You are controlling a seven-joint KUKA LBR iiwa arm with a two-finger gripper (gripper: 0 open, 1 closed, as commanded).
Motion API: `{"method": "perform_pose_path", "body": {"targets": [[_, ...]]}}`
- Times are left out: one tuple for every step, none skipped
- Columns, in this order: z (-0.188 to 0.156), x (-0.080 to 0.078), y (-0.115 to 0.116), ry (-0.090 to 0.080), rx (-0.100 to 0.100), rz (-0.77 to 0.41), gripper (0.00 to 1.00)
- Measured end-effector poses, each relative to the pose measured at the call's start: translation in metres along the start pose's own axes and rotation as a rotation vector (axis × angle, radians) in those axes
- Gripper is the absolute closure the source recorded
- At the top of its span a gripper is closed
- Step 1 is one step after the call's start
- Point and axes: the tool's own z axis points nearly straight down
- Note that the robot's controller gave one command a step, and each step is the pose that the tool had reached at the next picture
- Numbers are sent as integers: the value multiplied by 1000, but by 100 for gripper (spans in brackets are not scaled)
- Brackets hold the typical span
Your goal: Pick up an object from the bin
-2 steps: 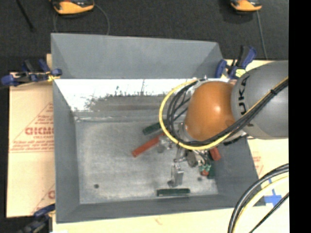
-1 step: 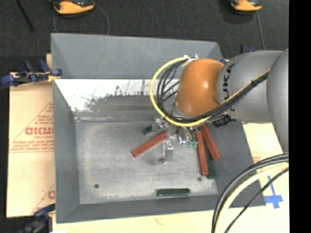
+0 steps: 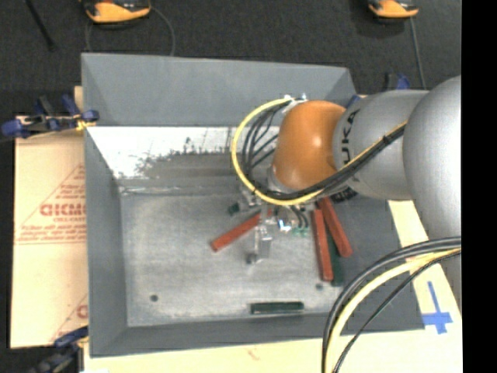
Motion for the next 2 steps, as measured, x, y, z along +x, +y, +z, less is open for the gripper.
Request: {"method": "perform_pose_path", "body": {"targets": [[-6, -3, 0, -10, -1, 3, 100], [-1, 1, 1, 6, -3, 3, 0]]}}
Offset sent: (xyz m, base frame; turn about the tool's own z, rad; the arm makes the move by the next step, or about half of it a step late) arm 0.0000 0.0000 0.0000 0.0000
